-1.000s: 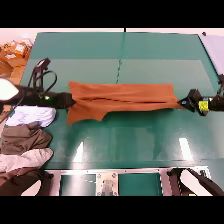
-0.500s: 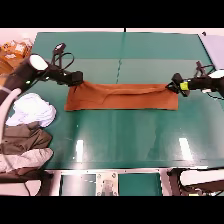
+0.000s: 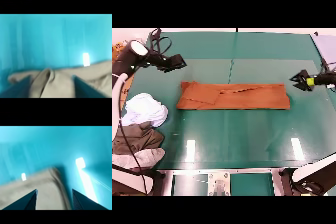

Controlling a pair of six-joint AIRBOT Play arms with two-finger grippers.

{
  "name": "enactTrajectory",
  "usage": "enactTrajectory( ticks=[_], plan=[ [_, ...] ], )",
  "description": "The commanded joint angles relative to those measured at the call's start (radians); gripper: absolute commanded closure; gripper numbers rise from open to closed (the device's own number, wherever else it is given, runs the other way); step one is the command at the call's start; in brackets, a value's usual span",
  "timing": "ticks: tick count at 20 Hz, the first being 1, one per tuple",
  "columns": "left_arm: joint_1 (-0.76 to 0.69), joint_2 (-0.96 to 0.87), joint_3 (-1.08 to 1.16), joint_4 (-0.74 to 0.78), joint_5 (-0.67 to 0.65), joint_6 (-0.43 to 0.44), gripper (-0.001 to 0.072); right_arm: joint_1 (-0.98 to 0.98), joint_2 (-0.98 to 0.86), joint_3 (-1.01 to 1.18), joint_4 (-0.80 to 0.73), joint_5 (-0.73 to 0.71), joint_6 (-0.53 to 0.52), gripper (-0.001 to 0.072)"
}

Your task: Fold the shirts.

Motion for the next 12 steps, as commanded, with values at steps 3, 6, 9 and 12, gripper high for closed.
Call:
enactTrajectory(
  ticks=[3, 6, 9, 12],
  plan=[
    [0.018, -0.007, 0.042, 0.01, -0.206, 0.01, 0.0675, -0.1, -0.086, -0.041, 0.007, 0.179, -0.152, 0.0214],
    [-0.015, -0.007, 0.042, 0.01, -0.19, 0.01, 0.0675, -0.047, -0.134, -0.073, 0.041, 0.18, -0.192, 0.0214],
    [-0.064, -0.009, 0.042, 0.01, -0.172, 0.01, 0.0675, 0.041, -0.153, -0.071, 0.078, 0.181, -0.222, 0.024],
    [-0.124, -0.009, 0.042, 0.01, -0.15, 0.01, 0.0675, 0.097, -0.152, -0.011, 0.078, 0.237, -0.232, 0.0698]
  ],
)
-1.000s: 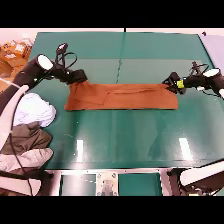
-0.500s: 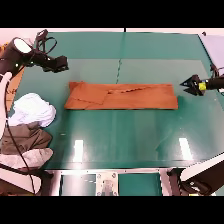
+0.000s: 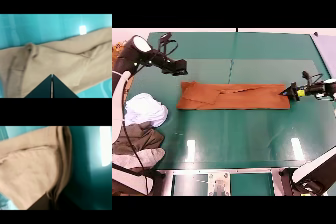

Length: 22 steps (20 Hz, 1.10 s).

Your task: Fold the shirts.

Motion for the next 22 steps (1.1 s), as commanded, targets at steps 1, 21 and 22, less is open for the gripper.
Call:
enactTrajectory(
  ticks=[1, 21, 22],
  plan=[
    [-0.07, -0.001, 0.001, 0.001, 0.037, 0.0, 0.0675, 0.058, 0.0, 0.063, 0.001, 0.068, -0.019, 0.07],
    [-0.6, -0.421, 0.055, -0.465, 0.448, 0.055, 0.0675, 0.121, 0.514, 0.166, 0.168, 0.271, 0.123, 0.0699],
    [-0.578, -0.42, 0.088, -0.459, 0.37, 0.078, 0.0675, 0.122, 0.514, 0.166, 0.169, 0.271, 0.123, 0.0699]
  ],
)
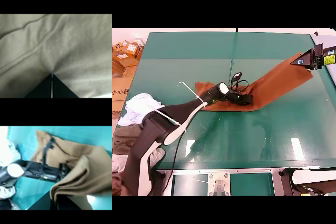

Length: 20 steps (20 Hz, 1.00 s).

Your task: Fold the shirts.

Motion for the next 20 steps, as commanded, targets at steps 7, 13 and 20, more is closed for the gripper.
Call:
enactTrajectory(
  ticks=[7, 13, 20],
  plan=[
    [0.268, 0.124, 0.332, 0.447, -0.697, -0.061, 0.0676, 0.161, 0.009, 0.001, 0.029, -0.043, 0.105, 0.0699],
    [0.541, 0.345, 0.332, 0.587, -0.858, -0.028, 0.0675, 0.55, -0.045, -0.018, 0.026, -0.383, 0.206, 0.0699],
    [0.711, 0.391, 0.319, 0.584, -0.905, 0.026, 0.0675, 0.975, -0.378, -0.021, 0.03, -0.929, 0.219, 0.014]
  ],
)
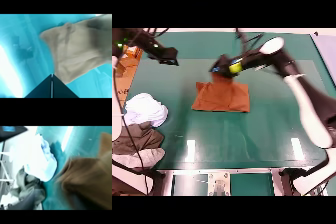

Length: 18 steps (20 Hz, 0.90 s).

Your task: Fold the shirts.

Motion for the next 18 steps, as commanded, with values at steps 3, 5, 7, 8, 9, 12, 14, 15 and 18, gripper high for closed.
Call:
enactTrajectory(
  ticks=[3, 5, 7, 8, 9, 12, 14, 15, 18],
  plan=[
    [0.08, 0.017, -0.026, 0.01, -0.036, 0.045, 0.0675, 0.162, -0.187, -0.001, 0.098, -0.349, 0.011, 0.0164],
    [0.08, 0.017, -0.027, 0.005, -0.035, 0.045, 0.0675, 0.094, -0.175, 0.017, 0.101, -0.262, 0.009, 0.0495],
    [0.08, 0.017, -0.027, 0.001, -0.031, 0.045, 0.0675, -0.005, -0.156, 0.031, 0.101, -0.122, -0.005, 0.07],
    [0.08, 0.017, -0.027, 0.001, -0.028, 0.045, 0.0675, -0.06, -0.142, 0.031, 0.094, -0.051, -0.008, 0.0701],
    [0.08, 0.017, -0.027, 0.002, -0.024, 0.045, 0.0675, -0.109, -0.125, 0.031, 0.068, 0.01, -0.008, 0.0702],
    [0.08, 0.017, -0.027, 0.002, -0.022, 0.045, 0.0675, -0.249, -0.035, -0.013, -0.096, 0.167, -0.007, 0.0701],
    [0.08, 0.017, -0.027, 0.002, -0.014, 0.045, 0.0675, -0.351, 0.064, -0.126, -0.192, 0.144, 0.003, 0.0701],
    [0.08, 0.017, -0.027, 0.002, -0.009, 0.045, 0.0675, -0.406, 0.108, -0.199, -0.22, 0.134, 0.0, 0.0696],
    [0.08, 0.017, -0.027, 0.002, 0.008, 0.042, 0.0675, -0.532, 0.139, -0.367, -0.249, 0.138, -0.002, 0.0151]
  ],
)
